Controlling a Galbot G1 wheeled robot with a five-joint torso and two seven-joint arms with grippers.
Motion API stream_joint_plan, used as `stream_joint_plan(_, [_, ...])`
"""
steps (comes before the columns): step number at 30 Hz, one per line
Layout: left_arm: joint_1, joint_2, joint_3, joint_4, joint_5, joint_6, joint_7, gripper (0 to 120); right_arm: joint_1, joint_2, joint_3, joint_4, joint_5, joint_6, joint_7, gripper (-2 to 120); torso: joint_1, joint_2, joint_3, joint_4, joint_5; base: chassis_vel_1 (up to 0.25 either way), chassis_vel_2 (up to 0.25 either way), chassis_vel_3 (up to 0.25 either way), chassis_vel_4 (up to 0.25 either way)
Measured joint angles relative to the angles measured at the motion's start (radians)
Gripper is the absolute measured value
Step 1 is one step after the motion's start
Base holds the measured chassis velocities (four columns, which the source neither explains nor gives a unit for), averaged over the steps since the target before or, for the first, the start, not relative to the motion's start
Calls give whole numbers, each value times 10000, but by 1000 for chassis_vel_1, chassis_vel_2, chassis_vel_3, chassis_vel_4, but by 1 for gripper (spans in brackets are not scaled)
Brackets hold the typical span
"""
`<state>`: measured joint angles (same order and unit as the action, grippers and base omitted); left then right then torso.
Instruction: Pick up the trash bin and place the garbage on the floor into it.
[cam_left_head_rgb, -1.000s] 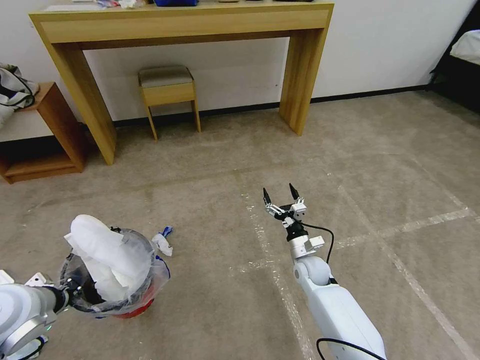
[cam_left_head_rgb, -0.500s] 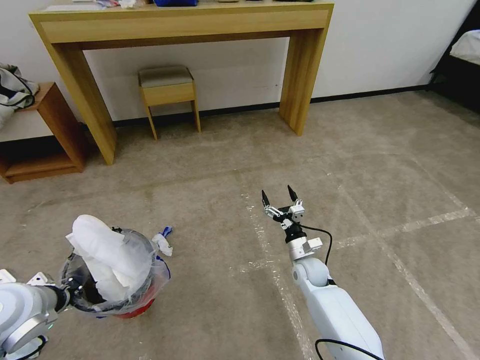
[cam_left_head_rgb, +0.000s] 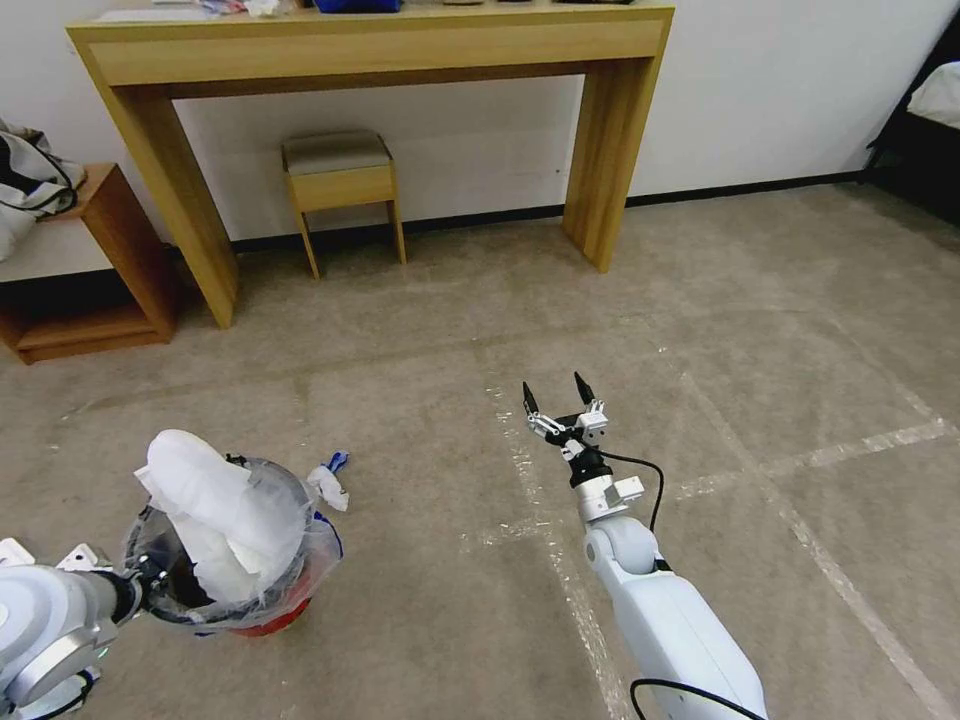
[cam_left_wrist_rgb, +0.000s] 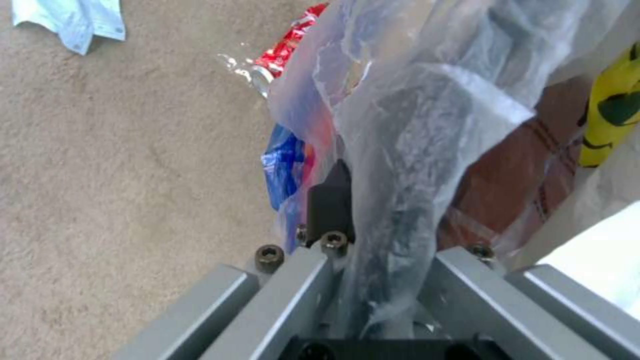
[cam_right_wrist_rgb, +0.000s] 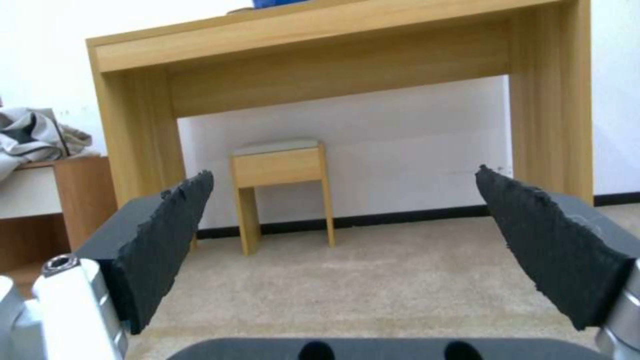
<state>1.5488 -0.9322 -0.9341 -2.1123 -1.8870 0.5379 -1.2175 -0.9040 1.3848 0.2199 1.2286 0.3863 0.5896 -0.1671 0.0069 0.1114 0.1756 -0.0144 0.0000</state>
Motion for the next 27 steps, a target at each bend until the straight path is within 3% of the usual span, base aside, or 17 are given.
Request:
stream_joint_plan(20, [19,33,-11,-3,152,16,26,0,10,57,28,-180,-44,87,-36,100,0,0,0,7,0,65,65,63,62])
stream_joint_plan(27, [11,99,-5,7,213,23,49,0,49,56,48,-204,-55,94,-36,100,0,0,0,-3,0,0,0,0,0])
